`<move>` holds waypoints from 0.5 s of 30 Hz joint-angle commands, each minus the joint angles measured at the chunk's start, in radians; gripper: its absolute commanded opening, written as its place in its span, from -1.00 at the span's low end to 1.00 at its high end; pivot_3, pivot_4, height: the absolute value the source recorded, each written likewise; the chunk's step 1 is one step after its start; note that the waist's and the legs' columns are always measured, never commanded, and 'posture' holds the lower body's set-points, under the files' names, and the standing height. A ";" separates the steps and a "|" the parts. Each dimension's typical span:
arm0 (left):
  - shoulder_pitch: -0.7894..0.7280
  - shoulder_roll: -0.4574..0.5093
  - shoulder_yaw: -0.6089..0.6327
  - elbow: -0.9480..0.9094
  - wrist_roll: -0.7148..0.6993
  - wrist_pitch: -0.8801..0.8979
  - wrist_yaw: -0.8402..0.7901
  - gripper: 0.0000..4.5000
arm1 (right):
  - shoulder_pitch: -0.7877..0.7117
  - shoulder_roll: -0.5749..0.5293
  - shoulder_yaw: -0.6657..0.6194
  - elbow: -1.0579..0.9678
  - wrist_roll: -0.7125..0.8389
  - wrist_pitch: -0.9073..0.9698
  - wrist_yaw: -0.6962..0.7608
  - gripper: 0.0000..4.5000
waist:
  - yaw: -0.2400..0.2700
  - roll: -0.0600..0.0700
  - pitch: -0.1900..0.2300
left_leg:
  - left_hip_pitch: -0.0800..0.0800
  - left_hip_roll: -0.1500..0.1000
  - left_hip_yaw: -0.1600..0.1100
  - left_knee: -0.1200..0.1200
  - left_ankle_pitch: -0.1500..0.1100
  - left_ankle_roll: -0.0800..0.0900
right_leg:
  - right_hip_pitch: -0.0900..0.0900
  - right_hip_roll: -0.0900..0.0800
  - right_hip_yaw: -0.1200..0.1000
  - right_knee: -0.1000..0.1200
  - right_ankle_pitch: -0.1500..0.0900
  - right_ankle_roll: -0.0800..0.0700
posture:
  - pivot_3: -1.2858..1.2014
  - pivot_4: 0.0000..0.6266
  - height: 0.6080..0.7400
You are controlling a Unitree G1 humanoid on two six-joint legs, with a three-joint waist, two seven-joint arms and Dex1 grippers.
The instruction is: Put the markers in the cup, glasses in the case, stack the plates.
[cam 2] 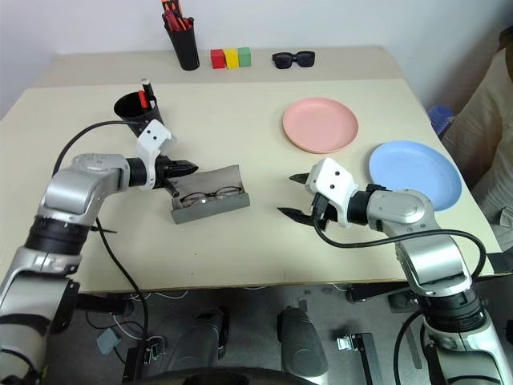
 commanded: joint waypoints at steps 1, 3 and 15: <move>0.103 0.041 0.032 -0.193 -0.042 -0.038 -0.055 -0.98 | -0.058 0.033 -0.014 0.064 0.010 -0.014 -0.041 0.55 | -0.001 0.000 0.000 | 0.000 0.000 0.000 0.000 0.000 0.000 | 0.000 0.000 0.000 0.000 0.000 0.000 | 0.03 -0.52 1.00; 0.158 0.057 0.027 -0.249 -0.028 -0.047 -0.048 -0.98 | -0.098 0.054 -0.003 0.131 -0.005 -0.012 -0.069 0.55 | -0.001 0.000 0.000 | 0.000 0.000 0.000 0.000 0.000 0.000 | 0.000 0.000 0.000 0.000 0.000 0.000 | 0.03 -0.52 1.00; 0.329 0.011 0.163 -0.421 -0.079 -0.250 -0.014 -0.98 | -0.462 0.119 0.223 0.892 -0.426 -0.413 -0.356 0.55 | 0.000 0.000 0.000 | 0.000 0.000 0.002 0.000 0.000 0.000 | -0.001 0.000 0.001 0.000 0.000 0.000 | 0.03 -0.52 1.00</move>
